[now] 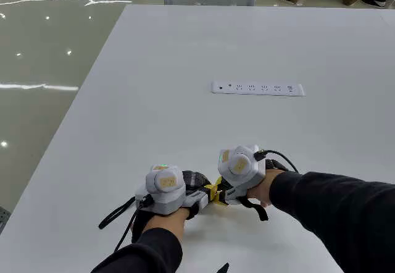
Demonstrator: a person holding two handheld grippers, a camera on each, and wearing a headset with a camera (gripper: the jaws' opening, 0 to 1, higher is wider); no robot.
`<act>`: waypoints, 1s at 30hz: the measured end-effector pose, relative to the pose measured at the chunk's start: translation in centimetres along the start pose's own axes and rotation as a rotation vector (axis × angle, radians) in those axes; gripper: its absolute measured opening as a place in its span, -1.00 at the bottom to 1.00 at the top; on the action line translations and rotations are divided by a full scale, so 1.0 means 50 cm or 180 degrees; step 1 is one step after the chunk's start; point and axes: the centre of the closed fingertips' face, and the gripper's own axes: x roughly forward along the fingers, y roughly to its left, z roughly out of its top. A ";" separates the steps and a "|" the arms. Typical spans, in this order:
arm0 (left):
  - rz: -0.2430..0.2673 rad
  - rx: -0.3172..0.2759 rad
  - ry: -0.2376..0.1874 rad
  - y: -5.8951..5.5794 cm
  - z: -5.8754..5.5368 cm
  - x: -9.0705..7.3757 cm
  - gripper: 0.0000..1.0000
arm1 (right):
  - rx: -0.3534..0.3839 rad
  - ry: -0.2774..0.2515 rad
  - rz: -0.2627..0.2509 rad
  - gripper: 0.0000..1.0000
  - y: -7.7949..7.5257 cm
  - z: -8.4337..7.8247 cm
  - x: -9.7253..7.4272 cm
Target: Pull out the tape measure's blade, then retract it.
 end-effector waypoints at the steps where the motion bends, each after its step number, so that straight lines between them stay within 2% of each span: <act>1: 0.0006 0.0002 -0.0006 0.000 0.000 0.000 0.23 | 0.0002 0.0006 -0.0001 -0.76 0.000 0.000 0.000; 10: -0.0005 0.0048 0.0036 -0.001 0.000 0.000 0.25 | 0.0006 0.0058 -0.0013 -0.74 0.000 0.000 0.002; 14: -0.0065 0.0070 0.0066 -0.003 -0.001 -0.002 0.26 | -0.0117 0.0073 -0.0071 -0.68 -0.001 0.002 0.001; 15: -0.0117 0.0254 0.0019 -0.004 0.005 -0.002 0.26 | -0.0094 0.0074 -0.0071 -0.68 -0.001 0.001 0.001; 16: -0.0055 0.0510 -0.0052 0.000 0.016 -0.006 0.28 | -0.0090 0.0073 -0.0092 -0.68 -0.003 0.001 -0.001; 17: -0.0058 0.0610 -0.0051 0.000 0.016 -0.008 0.33 | -0.0113 0.0071 -0.0124 -0.67 -0.006 0.002 -0.002; 19: -0.0177 0.0510 -0.0044 -0.004 0.016 -0.009 0.57 | -0.0071 0.0069 -0.0158 -0.64 -0.005 0.002 -0.005; 20: -0.0157 0.0476 -0.0055 0.004 0.018 -0.011 0.67 | -0.0073 0.0089 -0.0164 -0.62 -0.004 -0.002 -0.007; 22: -0.0351 0.0345 -0.0084 -0.002 0.020 -0.012 0.93 | -0.0051 0.0090 -0.0191 -0.56 -0.004 -0.009 -0.014; 23: -0.0388 0.0418 -0.0046 0.004 0.016 -0.017 1.00 | -0.0007 0.0079 -0.0202 -0.53 -0.004 -0.013 -0.020; 25: -0.0379 0.0563 -0.0068 0.015 0.017 -0.023 1.00 | 0.0025 0.0072 -0.0236 -0.45 -0.005 -0.020 -0.030; 27: -0.0418 0.0575 -0.0129 0.022 0.026 -0.034 1.00 | 0.0077 0.0033 -0.0272 -0.46 -0.005 -0.025 -0.046; 30: -0.0522 0.0591 -0.0143 0.035 0.036 -0.050 1.00 | 0.0215 -0.0110 -0.0378 -0.41 -0.007 -0.031 -0.077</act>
